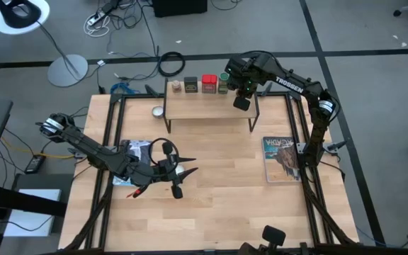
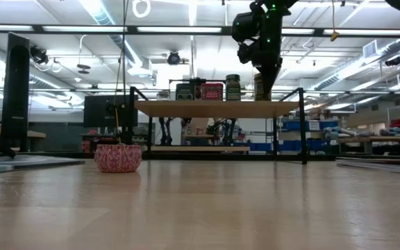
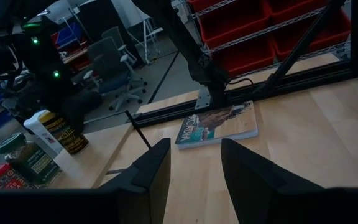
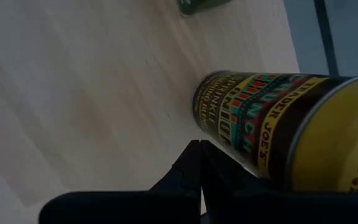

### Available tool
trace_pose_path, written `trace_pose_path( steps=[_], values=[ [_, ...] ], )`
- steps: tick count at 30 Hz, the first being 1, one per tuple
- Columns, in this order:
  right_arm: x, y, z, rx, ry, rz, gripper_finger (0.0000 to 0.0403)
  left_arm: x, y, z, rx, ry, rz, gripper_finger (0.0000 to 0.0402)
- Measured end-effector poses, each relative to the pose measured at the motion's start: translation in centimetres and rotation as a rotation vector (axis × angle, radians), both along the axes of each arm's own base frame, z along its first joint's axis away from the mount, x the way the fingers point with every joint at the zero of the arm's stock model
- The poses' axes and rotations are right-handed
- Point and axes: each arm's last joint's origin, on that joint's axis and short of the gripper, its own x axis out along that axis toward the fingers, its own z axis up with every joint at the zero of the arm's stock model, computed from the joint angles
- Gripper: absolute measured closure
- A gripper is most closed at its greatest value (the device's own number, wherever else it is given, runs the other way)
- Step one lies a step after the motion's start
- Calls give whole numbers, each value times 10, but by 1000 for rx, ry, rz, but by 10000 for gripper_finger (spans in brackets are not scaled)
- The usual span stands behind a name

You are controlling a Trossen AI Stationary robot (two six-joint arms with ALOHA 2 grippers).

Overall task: Shelf spices
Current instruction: Put the yellow seasoning bottle on the shelf, then return to Home Position

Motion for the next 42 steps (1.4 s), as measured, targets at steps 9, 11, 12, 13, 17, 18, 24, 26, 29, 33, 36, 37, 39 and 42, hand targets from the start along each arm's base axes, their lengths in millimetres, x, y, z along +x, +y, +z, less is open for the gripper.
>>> trace_pose_path(
  steps=[9,11,12,13,17,18,24,26,29,33,36,37,39,42],
  values=[
    [1,-2,1,-42,20,27,403,0,0,0,0,0,0,255],
    [1,-2,1,-43,19,28,403,0,0,0,0,0,0,255],
    [1,-2,1,-45,17,30,403,0,0,0,0,0,0,255],
    [1,-2,1,-47,16,33,403,0,0,0,0,0,0,255],
    [2,-3,1,-57,4,35,403,0,0,0,0,0,0,255],
    [3,-4,1,-62,-1,37,403,0,0,0,0,0,0,255],
    [4,-5,2,-72,-13,41,403,0,0,0,1,0,0,255],
    [4,-5,2,-75,-17,40,403,0,0,0,1,0,0,255],
    [7,-5,3,-89,-35,48,403,0,0,0,2,1,0,255],
    [17,12,16,-149,-116,113,403,1,2,1,26,1,4,255],
    [24,36,37,-224,-213,169,403,1,4,7,57,-36,30,255],
    [24,45,47,-245,-246,190,403,-1,6,12,71,-53,38,255],
    [22,66,68,-287,-324,236,403,-7,9,26,84,-96,52,255],
    [10,102,105,-347,-478,310,403,-25,16,59,52,-187,47,255]
  ],
)
